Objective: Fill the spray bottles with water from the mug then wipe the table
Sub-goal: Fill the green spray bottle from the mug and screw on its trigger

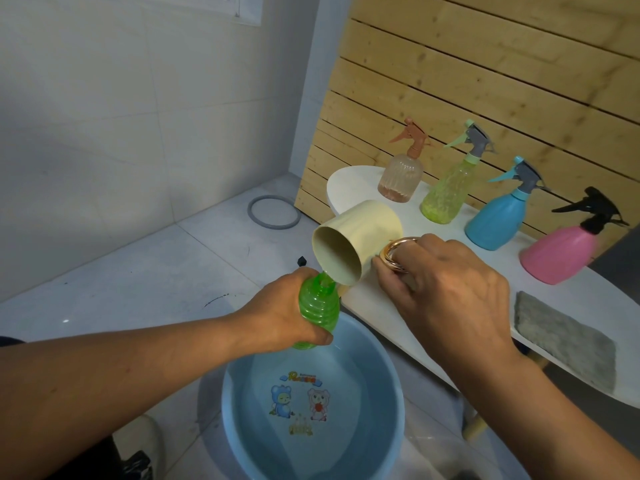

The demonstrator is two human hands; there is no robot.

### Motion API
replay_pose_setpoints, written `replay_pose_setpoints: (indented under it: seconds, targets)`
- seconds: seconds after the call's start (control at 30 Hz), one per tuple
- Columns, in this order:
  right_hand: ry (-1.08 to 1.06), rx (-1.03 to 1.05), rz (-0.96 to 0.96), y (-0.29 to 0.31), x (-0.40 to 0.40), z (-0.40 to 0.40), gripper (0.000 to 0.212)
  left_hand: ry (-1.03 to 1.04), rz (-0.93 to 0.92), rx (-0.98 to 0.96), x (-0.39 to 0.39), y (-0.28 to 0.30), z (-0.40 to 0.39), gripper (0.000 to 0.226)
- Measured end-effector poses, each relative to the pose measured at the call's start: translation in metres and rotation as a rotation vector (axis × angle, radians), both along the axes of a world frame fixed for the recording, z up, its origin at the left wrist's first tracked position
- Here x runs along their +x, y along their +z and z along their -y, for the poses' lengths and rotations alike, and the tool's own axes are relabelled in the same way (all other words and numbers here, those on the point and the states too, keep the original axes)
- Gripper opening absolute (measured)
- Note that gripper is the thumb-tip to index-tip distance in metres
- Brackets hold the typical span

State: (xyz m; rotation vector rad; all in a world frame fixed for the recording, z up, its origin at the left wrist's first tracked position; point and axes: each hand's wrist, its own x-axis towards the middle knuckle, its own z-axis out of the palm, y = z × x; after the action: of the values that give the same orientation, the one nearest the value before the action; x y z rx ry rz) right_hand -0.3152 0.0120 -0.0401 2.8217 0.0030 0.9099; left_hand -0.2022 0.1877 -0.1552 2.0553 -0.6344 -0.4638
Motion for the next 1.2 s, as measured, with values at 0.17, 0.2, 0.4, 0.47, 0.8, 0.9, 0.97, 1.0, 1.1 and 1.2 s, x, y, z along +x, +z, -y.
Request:
replay_pose_setpoints:
  seconds: [0.17,0.2,0.4,0.47,0.8,0.9,0.97,1.0,1.1,1.2]
  targets:
    - [0.036,-0.029,0.043,0.000,0.000,0.000,0.028,0.009,-0.011,-0.018,0.001,0.002,-0.002,0.084]
    - [0.041,-0.036,0.048,0.000,-0.001,0.000,0.027,0.007,-0.012,-0.022,0.001,0.002,-0.002,0.084]
    - [0.047,0.045,0.039,-0.001,-0.001,0.003,0.028,0.027,-0.012,-0.057,0.001,0.004,0.000,0.084]
    - [0.005,0.211,0.010,-0.001,0.002,0.004,0.032,0.037,-0.009,-0.068,0.002,0.005,0.000,0.084]
    - [-0.089,1.227,-0.254,-0.032,0.056,0.050,0.045,0.067,0.011,-0.086,0.003,0.003,0.003,0.080]
    - [-0.132,1.365,-0.350,-0.067,0.065,0.061,0.040,0.096,0.013,-0.119,0.003,0.003,0.009,0.079]
    - [-0.167,1.391,-0.421,-0.101,0.069,0.069,0.038,0.107,0.011,-0.130,0.005,0.002,0.013,0.077]
    - [-0.189,1.370,-0.460,-0.120,0.069,0.074,0.040,0.109,0.007,-0.135,0.006,0.002,0.015,0.076]
    - [-0.236,1.242,-0.624,-0.175,0.068,0.083,0.043,0.115,-0.010,-0.153,0.006,0.001,0.017,0.077]
    - [-0.298,1.071,-0.821,-0.227,0.064,0.091,0.038,0.114,-0.028,-0.137,0.007,-0.002,0.019,0.080]
